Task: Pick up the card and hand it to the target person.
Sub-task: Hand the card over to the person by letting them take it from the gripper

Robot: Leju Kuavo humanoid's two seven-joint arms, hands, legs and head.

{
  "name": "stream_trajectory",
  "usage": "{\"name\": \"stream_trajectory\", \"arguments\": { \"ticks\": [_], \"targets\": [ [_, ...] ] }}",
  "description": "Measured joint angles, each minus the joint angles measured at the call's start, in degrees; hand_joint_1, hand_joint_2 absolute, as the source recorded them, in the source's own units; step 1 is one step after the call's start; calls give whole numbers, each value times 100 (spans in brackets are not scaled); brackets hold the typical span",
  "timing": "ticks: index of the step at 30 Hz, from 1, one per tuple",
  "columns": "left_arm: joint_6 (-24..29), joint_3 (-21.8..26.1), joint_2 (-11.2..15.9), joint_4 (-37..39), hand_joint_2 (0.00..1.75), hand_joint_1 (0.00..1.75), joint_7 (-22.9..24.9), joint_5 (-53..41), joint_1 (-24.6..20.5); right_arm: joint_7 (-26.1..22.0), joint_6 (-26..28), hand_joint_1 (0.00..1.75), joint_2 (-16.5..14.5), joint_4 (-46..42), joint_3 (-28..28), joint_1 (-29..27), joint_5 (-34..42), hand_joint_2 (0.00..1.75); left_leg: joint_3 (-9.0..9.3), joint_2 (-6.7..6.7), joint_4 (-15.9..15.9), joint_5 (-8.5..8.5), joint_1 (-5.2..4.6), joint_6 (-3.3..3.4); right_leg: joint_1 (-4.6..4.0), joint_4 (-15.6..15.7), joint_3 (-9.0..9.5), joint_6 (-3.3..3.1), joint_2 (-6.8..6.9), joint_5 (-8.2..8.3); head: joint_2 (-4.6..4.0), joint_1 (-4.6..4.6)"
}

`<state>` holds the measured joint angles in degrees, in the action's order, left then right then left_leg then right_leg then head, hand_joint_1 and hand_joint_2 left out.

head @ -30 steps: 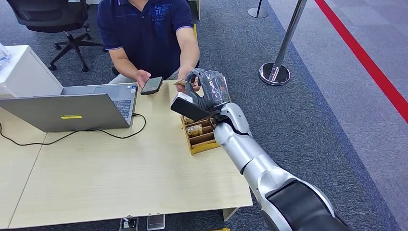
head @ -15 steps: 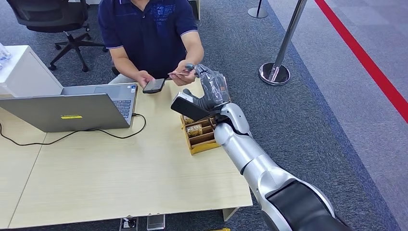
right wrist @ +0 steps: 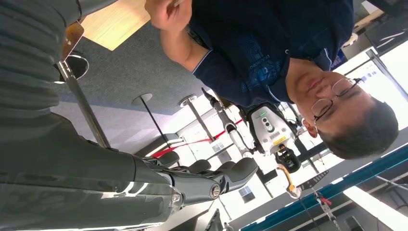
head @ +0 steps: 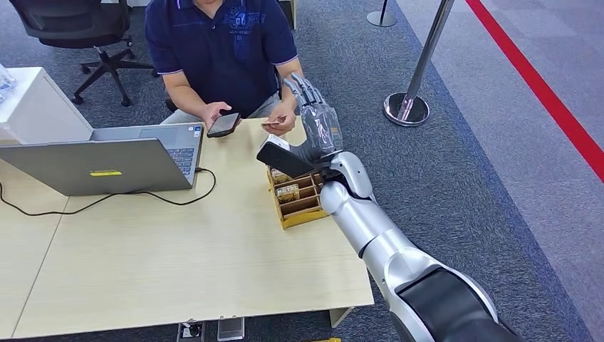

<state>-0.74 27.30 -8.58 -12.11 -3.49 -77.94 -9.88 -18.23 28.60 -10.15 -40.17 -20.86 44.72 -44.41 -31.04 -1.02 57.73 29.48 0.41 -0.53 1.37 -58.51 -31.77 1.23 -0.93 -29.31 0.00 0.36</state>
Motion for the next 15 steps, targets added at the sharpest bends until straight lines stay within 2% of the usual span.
{"name": "stream_trajectory", "arguments": {
  "ticks": [5,15],
  "targets": [
    [19,2,0,0,0,0,-9,42,10,25,150,0,133,-9,71,-5,34,175,0,0,2,0,0,0,0,1,0,0,0,0,0,-2],
    [72,4,1,0,0,0,10,46,37,43,364,0,653,-116,619,-279,185,175,-3,-1,10,1,0,1,0,3,1,1,1,1,0,5]
  ]
}}
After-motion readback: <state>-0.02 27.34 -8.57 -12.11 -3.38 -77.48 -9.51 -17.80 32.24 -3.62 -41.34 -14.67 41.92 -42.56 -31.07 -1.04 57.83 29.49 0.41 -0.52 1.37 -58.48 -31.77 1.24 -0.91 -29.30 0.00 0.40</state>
